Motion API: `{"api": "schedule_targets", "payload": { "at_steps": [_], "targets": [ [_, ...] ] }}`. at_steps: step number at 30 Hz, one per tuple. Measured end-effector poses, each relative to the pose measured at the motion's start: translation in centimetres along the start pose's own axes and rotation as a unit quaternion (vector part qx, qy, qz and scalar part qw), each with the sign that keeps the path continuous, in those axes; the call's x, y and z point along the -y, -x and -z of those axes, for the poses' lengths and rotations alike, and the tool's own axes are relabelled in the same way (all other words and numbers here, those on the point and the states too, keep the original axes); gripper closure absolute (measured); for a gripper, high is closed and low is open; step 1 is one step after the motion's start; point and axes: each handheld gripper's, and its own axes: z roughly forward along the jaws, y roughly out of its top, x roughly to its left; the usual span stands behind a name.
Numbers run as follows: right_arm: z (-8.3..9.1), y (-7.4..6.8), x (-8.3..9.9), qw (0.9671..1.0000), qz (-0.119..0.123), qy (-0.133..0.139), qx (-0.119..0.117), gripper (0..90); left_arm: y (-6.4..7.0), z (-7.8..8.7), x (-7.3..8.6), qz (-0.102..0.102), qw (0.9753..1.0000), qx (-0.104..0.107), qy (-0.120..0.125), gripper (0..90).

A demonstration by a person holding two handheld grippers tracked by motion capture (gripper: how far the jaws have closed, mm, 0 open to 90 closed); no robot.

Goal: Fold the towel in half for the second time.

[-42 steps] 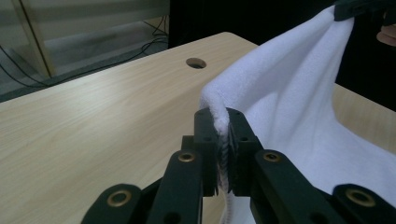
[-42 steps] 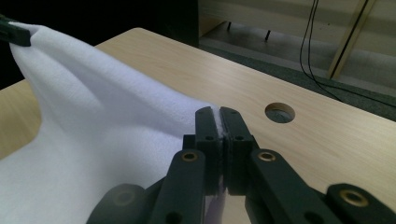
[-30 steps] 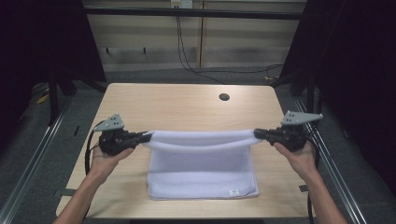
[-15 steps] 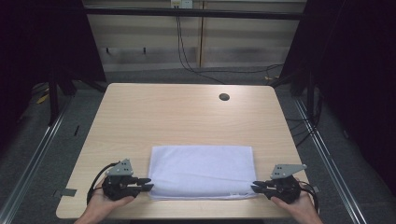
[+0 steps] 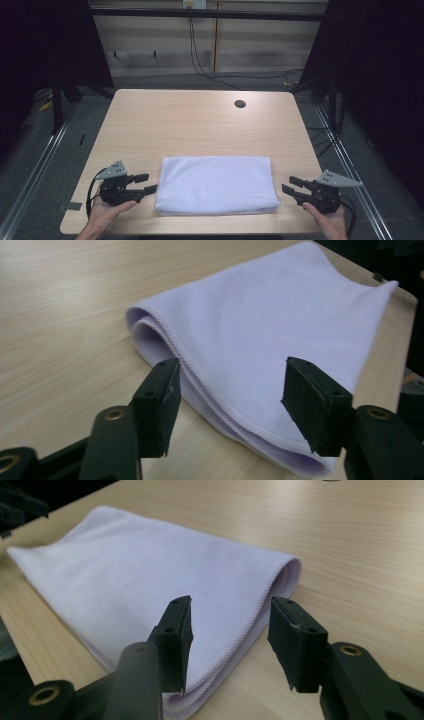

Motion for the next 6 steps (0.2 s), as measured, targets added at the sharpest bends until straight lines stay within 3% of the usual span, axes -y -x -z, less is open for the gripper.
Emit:
{"api": "schedule_targets", "payload": {
  "at_steps": [2, 6],
  "targets": [
    [0.29, 1.13, 0.26, 0.9996, -0.023, 0.016, 0.011, 48.2, -0.13, -0.11, -0.04, 0.009, 0.9999, -0.010, 0.007, 37.8],
    [0.26, 1.67, 0.40, 0.9993, -0.029, 0.019, 0.014, 44.0, -0.17, -0.36, 0.04, 0.008, 0.9996, -0.025, -0.007, 39.4]
  ]
}}
